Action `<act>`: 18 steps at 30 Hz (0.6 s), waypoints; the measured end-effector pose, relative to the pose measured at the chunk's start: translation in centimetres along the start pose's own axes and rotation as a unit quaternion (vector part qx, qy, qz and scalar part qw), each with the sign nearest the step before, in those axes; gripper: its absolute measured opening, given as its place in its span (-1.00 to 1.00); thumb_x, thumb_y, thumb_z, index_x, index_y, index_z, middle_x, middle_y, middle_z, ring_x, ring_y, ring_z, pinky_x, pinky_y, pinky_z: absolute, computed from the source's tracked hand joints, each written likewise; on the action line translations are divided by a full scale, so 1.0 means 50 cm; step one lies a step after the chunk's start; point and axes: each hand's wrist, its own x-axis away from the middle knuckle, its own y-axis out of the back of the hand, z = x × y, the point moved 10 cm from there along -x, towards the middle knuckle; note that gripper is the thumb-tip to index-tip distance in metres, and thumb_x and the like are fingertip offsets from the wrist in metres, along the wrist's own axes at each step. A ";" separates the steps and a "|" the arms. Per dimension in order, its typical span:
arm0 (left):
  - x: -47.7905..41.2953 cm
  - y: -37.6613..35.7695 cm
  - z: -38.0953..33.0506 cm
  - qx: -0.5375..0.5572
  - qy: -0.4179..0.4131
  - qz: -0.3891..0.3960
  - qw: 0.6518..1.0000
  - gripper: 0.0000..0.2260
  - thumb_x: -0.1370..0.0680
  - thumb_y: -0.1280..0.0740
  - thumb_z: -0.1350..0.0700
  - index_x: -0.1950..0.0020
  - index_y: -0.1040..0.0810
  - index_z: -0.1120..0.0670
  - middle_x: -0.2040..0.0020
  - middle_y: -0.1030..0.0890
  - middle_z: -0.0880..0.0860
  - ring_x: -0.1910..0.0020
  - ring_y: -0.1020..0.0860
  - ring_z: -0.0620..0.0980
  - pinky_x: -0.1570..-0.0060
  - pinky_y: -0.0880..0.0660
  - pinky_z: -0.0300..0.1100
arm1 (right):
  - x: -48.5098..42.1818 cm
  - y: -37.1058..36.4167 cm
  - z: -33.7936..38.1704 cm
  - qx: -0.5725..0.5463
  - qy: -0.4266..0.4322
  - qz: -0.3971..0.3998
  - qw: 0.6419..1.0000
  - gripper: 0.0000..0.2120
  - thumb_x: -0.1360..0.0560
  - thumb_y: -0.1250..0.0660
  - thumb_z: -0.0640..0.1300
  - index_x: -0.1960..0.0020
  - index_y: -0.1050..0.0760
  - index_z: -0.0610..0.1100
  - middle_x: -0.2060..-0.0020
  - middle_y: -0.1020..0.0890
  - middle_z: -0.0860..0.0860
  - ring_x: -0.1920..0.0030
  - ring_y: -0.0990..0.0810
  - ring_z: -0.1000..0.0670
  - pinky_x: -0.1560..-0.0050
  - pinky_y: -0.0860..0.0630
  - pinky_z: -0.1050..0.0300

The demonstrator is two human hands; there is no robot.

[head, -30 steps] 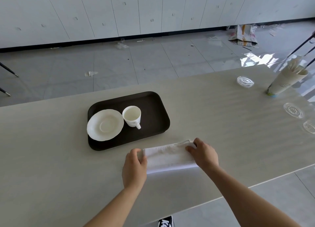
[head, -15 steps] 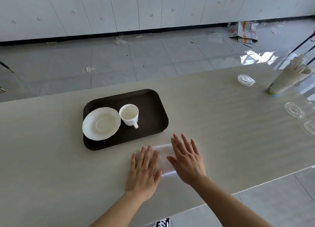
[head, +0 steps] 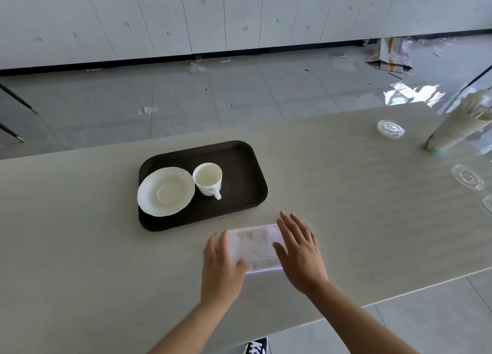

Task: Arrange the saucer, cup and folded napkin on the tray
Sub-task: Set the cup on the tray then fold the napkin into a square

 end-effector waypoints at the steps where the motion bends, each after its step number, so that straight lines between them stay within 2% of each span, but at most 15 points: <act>1: 0.002 0.014 0.014 0.046 0.054 -0.021 0.997 -0.39 -0.46 -0.37 0.18 -0.47 -0.24 0.11 -0.42 -0.33 0.13 -0.37 -0.34 0.11 -0.29 -0.34 -0.10 | 0.008 0.010 0.007 -0.080 -0.023 -0.026 0.996 -0.53 -0.66 -0.25 -0.03 -0.54 -0.34 -0.07 -0.55 -0.33 0.04 -0.56 -0.26 -0.04 -0.56 -0.18 0.02; 3: 0.003 0.020 0.043 0.104 0.170 -0.022 0.980 -0.44 -0.43 -0.37 0.19 -0.41 -0.33 0.12 -0.26 -0.48 0.13 -0.18 -0.49 0.13 -0.15 -0.47 -0.07 | 0.023 -0.009 0.009 -0.276 -0.120 -0.014 0.954 -0.59 -0.64 -0.29 -0.14 -0.49 -0.41 -0.01 -0.46 -0.46 0.10 -0.46 -0.40 0.05 -0.47 -0.35 0.07; 5: 0.004 0.016 0.061 0.137 0.254 -0.008 0.957 -0.57 -0.41 -0.35 0.18 -0.27 -0.44 0.13 -0.08 -0.58 0.12 -0.01 -0.56 0.15 -0.02 -0.56 0.00 | 0.033 -0.051 0.025 -0.436 -0.202 0.029 0.877 -0.58 -0.65 -0.27 -0.18 -0.49 -0.41 0.03 -0.43 -0.48 0.12 -0.44 -0.42 0.06 -0.43 -0.36 0.09; 8: 0.006 0.003 0.072 0.178 0.302 0.013 0.936 -0.73 -0.41 -0.37 0.18 -0.09 -0.51 0.13 0.04 -0.62 0.13 0.10 -0.59 0.16 0.05 -0.60 0.05 | 0.038 -0.081 0.040 -0.526 -0.259 0.035 0.809 -0.57 -0.65 -0.25 -0.22 -0.49 -0.42 0.03 -0.40 -0.50 0.12 -0.41 -0.45 0.05 -0.39 -0.35 0.12; 11: 0.007 -0.012 0.089 0.236 0.346 0.017 0.908 -0.76 -0.40 -0.41 0.17 0.00 -0.47 0.19 0.08 -0.61 0.19 0.12 -0.59 0.20 0.09 -0.62 0.02 | 0.046 -0.101 0.051 -0.538 -0.272 0.058 0.796 -0.56 -0.65 -0.25 -0.22 -0.48 -0.40 0.05 -0.32 -0.55 0.16 -0.27 -0.51 0.25 -0.26 -0.36 0.26; 13: 0.001 -0.020 0.091 0.259 0.359 0.024 0.897 -0.78 -0.39 -0.45 0.15 0.04 -0.54 0.22 0.17 -0.61 0.18 0.22 -0.58 0.18 0.24 -0.54 -0.06 | 0.051 -0.106 0.050 -0.536 -0.276 0.066 0.795 -0.56 -0.64 -0.25 -0.23 -0.47 -0.41 0.07 -0.29 -0.56 0.17 -0.19 -0.52 0.34 -0.19 -0.40 0.29; 16: -0.005 -0.027 0.080 0.254 0.352 0.045 0.900 -0.90 -0.41 -0.45 0.16 0.15 -0.62 0.18 0.24 -0.65 0.15 0.26 -0.59 0.14 0.25 -0.55 -0.05 | 0.050 -0.101 0.046 -0.553 -0.285 0.069 0.780 -0.55 -0.65 -0.24 -0.23 -0.50 -0.40 0.04 -0.36 -0.51 0.19 -0.32 -0.48 0.21 -0.34 -0.34 0.19; 18: -0.003 -0.028 0.079 0.250 0.350 0.045 0.902 -0.93 -0.41 -0.44 0.21 0.21 -0.62 0.21 0.30 -0.62 0.15 0.34 -0.54 0.13 0.35 -0.44 -0.11 | 0.052 -0.089 0.044 -0.552 -0.282 0.062 0.782 -0.55 -0.64 -0.25 -0.23 -0.50 -0.40 0.02 -0.37 -0.50 0.20 -0.37 -0.45 0.17 -0.39 -0.31 0.17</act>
